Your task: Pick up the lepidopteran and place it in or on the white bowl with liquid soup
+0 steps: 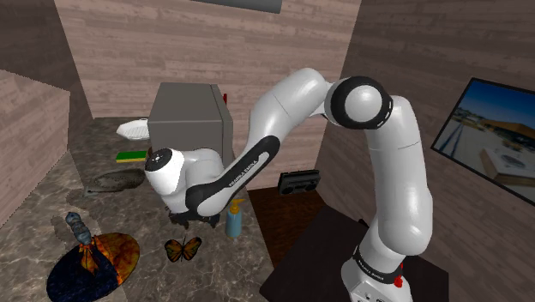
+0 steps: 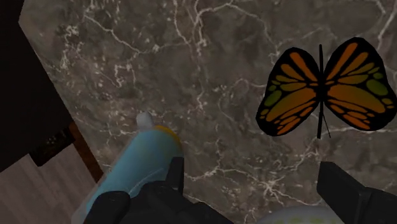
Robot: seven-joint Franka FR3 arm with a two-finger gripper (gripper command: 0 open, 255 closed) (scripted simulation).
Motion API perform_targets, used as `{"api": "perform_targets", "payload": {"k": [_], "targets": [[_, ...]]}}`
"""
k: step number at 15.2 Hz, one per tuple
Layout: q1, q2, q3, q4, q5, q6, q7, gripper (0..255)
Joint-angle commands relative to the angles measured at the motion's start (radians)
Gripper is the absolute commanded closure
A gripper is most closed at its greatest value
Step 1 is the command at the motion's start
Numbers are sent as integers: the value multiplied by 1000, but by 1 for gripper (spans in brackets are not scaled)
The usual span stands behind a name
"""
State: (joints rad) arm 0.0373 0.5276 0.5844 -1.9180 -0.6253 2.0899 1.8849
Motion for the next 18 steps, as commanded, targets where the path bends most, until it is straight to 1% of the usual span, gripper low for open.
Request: {"api": "perform_targets", "payload": {"k": [1,4,5,12,18], "targets": [[45,87,-36,93,-34,-22,49,0],[105,211,-85,239,-64,-54,98,0],[117,237,-95,273,-68,-61,106,0],[114,283,-122,256,-102,-1,124,0],[114,287,-125,255,-105,4,125,0]]}}
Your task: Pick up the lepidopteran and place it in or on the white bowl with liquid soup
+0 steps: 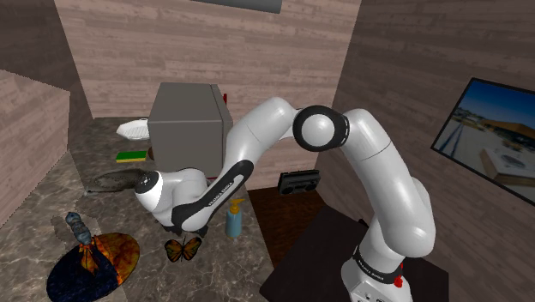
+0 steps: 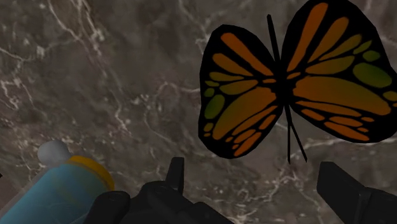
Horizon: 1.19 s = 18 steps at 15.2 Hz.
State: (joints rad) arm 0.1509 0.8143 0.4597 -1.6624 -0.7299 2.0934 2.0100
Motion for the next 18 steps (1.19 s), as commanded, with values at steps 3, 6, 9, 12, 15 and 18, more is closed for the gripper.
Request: {"api": "perform_targets", "payload": {"k": [3,6,9,12,15,18], "targets": [[0,0,0,0,0,0,0,255],[0,0,0,0,0,0,0,255],[0,0,0,0,0,0,0,255],[0,0,0,0,0,0,0,255],[-8,-30,12,-9,14,-18,-11,255],[-16,-59,23,-16,29,-38,-22,255]]}}
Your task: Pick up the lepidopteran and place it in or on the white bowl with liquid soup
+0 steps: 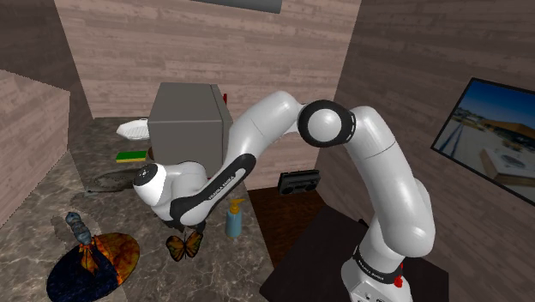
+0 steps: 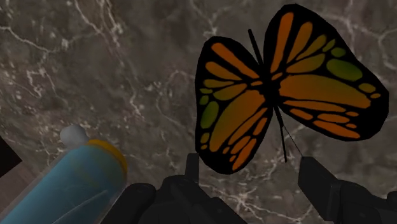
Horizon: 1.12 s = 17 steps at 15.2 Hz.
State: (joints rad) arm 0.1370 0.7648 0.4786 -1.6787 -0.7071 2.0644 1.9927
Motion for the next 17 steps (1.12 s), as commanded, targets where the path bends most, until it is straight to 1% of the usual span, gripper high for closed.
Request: {"api": "perform_targets", "payload": {"k": [1,17], "targets": [[-5,-19,8,-1,11,-16,-9,255],[-39,-157,63,0,91,-134,-78,255]]}}
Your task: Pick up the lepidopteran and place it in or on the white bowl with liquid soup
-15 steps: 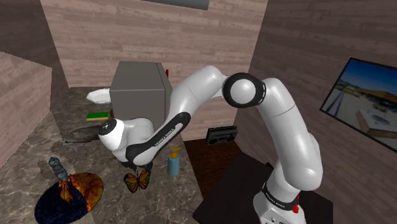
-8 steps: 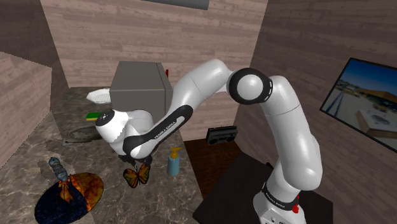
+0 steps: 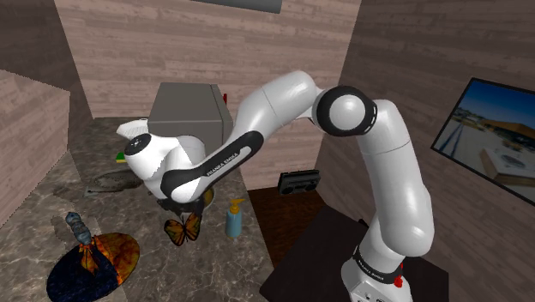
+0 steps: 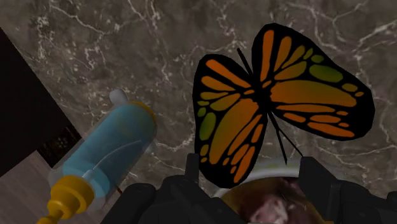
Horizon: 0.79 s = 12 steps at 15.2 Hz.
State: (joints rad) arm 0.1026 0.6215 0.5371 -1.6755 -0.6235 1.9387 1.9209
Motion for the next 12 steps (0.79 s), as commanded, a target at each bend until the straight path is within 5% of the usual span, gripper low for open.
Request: {"api": "perform_targets", "payload": {"k": [1,12], "targets": [[-6,-21,7,-1,12,-16,-10,255],[-36,-60,14,58,41,-90,-87,255]]}}
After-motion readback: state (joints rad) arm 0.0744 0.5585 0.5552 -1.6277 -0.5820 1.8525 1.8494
